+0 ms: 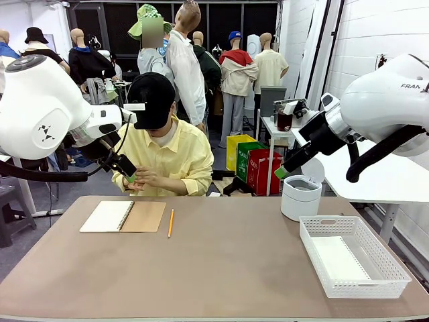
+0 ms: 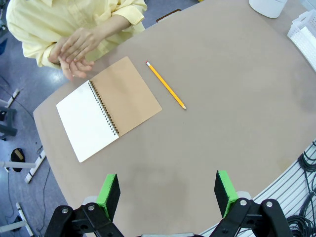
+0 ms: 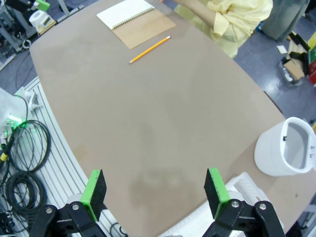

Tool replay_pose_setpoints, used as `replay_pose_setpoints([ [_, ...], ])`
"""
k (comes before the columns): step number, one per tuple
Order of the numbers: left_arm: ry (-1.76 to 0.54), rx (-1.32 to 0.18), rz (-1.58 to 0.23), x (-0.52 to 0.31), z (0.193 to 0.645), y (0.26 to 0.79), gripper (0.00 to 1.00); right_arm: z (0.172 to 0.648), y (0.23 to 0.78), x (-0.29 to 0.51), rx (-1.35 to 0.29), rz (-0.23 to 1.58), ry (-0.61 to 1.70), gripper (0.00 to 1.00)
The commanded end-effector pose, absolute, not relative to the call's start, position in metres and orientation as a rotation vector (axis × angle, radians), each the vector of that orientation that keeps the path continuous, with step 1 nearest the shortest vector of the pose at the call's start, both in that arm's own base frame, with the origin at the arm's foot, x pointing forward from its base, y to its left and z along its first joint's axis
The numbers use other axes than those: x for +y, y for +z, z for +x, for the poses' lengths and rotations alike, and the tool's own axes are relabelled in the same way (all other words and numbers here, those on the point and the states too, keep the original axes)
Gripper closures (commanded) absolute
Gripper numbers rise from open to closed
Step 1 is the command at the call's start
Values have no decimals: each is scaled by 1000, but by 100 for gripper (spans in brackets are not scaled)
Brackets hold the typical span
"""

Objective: Sort the paper based on its condition.
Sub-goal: If a person hands you a paper, place it in the Organizing basket , and if it's crumpled, put it in the Trash can.

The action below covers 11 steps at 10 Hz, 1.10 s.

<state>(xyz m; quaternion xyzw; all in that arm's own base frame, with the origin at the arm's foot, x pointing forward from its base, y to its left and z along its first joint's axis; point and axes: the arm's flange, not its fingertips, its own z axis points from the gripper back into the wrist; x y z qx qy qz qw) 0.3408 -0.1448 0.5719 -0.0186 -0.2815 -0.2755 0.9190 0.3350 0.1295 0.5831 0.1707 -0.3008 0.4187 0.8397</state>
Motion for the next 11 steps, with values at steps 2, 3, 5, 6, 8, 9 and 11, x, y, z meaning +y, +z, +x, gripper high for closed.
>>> replay_pose_setpoints([
  [2,-574,-590,-38,-144,342,571,0,334,583,128,-631,366,883,0],
  [3,-574,-590,-38,-144,342,571,0,334,583,128,-631,366,883,0],
  [5,-574,-590,-38,-144,342,571,0,334,583,128,-631,366,883,0],
  [6,-574,-590,-38,-144,342,571,0,334,583,128,-631,366,883,0],
  [8,-574,-590,-38,-144,342,571,0,334,583,128,-631,366,883,0],
  [9,-574,-590,-38,-144,342,571,0,334,583,128,-631,366,883,0],
  [11,-574,-590,-38,-144,342,571,0,334,583,128,-631,366,883,0],
])
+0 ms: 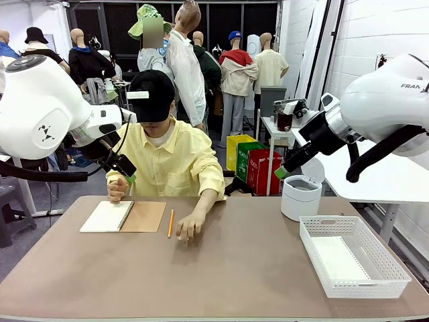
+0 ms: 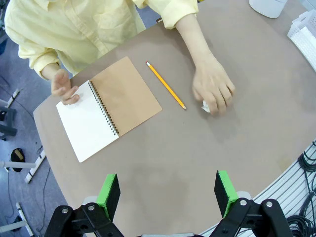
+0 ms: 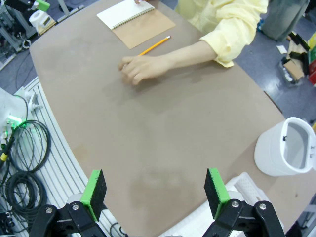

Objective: Sort the paper based on its condition.
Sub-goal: If a person hands you a paper, place it in the Organizing basket , and if it's crumpled, put it in the Trash can.

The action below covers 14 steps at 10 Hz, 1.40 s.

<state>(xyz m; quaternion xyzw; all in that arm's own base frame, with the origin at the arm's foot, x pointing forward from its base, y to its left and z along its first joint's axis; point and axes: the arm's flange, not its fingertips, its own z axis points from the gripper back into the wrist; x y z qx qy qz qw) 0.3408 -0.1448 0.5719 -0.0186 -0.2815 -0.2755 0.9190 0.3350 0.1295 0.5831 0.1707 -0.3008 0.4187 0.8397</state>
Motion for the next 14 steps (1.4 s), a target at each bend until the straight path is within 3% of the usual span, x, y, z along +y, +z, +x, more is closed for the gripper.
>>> replay_pose_setpoints([
  [1,-574,-590,-38,-144,342,571,0,334,583,128,-631,366,883,0],
  [14,-574,-590,-38,-144,342,571,0,335,583,130,-636,361,885,0],
])
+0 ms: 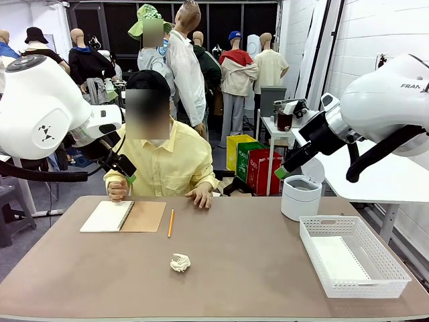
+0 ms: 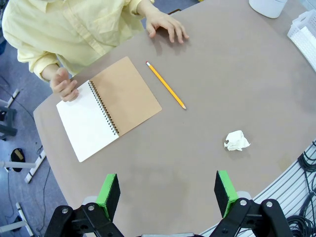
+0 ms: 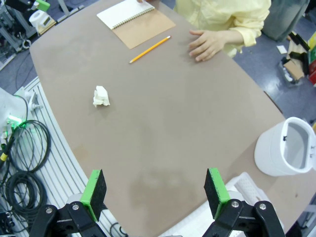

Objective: Sort the paper based on its condition.
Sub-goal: If a person hands you a paper, place it in the Organizing basket , and if it's crumpled, put it in the Trash can.

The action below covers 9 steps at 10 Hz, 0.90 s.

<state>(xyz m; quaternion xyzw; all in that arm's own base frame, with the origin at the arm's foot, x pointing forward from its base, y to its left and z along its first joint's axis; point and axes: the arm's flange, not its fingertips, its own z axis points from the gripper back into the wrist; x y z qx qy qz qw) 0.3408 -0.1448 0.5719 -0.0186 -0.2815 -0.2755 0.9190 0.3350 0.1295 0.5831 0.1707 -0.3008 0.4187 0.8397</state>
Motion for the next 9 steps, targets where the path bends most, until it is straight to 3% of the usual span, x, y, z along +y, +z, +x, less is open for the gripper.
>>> replay_pose_setpoints([
  [1,-574,-590,-38,-144,342,571,0,336,584,134,-633,356,902,0],
  [9,-574,-590,-38,-144,342,571,0,352,549,256,-568,270,1185,0],
])
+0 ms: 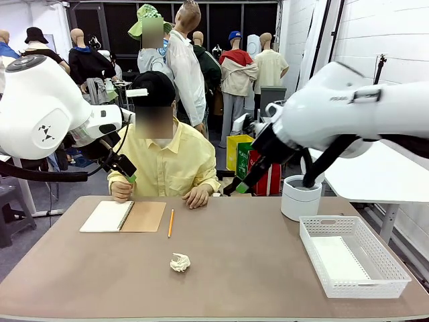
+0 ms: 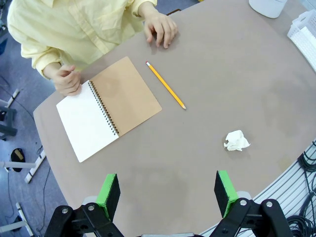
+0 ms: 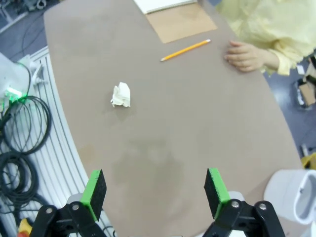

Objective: Sort the paper based on its condition.
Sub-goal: If a person hands you a paper, place it in the Organizing basket , and if it's crumpled, put it in the Trash can.

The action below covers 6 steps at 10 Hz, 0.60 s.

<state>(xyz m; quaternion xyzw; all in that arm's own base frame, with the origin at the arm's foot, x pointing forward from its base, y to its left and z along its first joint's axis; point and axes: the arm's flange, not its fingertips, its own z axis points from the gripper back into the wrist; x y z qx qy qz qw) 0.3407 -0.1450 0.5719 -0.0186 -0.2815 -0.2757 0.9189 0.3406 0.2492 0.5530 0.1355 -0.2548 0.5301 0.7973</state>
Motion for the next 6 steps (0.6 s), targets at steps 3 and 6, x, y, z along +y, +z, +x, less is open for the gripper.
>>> replay_pose_setpoints([
  [3,-574,-590,-38,-144,342,571,0,354,526,287,-501,261,1252,0],
  [6,-574,-590,-38,-144,342,571,0,347,525,284,-503,274,1224,0],
])
